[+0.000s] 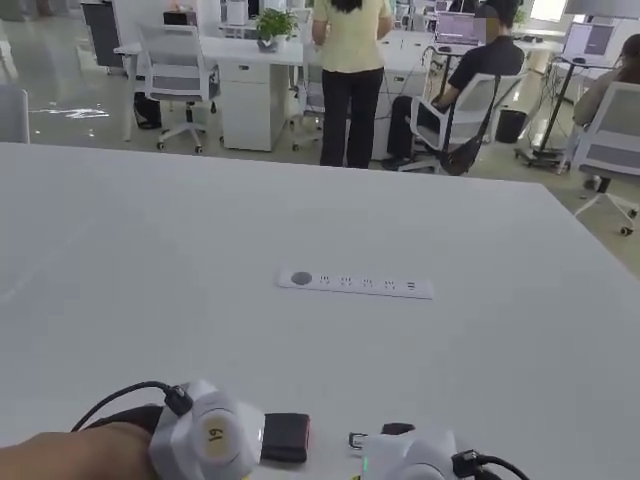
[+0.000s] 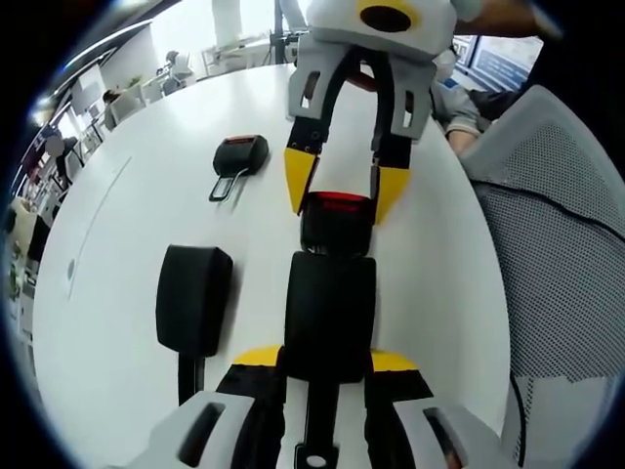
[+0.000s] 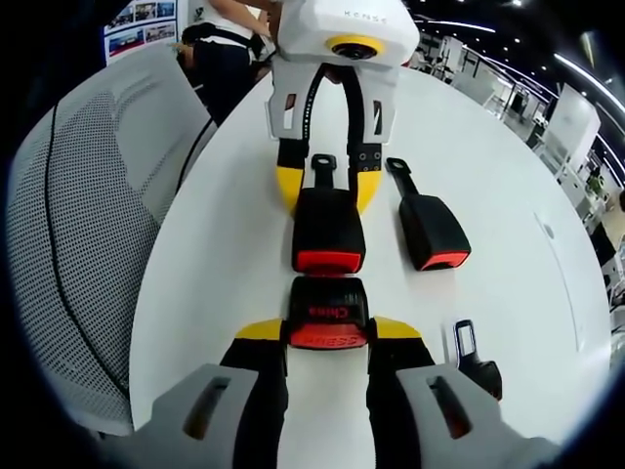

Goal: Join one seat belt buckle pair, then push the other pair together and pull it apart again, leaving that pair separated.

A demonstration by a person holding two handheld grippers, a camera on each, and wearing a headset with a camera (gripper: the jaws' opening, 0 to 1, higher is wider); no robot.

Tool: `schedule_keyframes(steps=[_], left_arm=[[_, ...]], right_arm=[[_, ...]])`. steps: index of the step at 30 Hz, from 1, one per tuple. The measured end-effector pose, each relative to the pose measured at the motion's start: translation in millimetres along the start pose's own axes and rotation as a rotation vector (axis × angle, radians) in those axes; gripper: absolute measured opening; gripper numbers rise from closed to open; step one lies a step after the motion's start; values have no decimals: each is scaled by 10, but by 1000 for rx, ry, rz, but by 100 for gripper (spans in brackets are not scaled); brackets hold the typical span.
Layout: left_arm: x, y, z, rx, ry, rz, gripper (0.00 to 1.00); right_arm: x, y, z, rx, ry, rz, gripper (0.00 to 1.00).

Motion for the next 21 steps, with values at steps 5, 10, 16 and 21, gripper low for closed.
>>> schedule_keyframes(steps=[5, 10, 16, 21], left_arm=[[-3, 2, 7, -7, -15, 6, 31], [-2, -5, 19, -1, -22, 2, 32], [-8, -15, 29, 17, -58, -6, 33], [-6, 6, 32, 37, -63, 7, 34]], right_arm=[[-8, 13, 35, -6, -36, 0, 29], [-10, 9, 26, 5, -32, 2, 31], [-25, -20, 26, 5, -27, 2, 31], [-6, -16, 23, -11, -26, 6, 33]])
Point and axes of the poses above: the centre of the closed fingertips' face, and the gripper's own axes: x roughly backward along the fingers, y roughly to its left, z roughly out of its underside, the point moved 10 cm from there along x, roughly backward along the fingers, and after that the axes turned 11 degrees about -x, right-handed, at the moved point
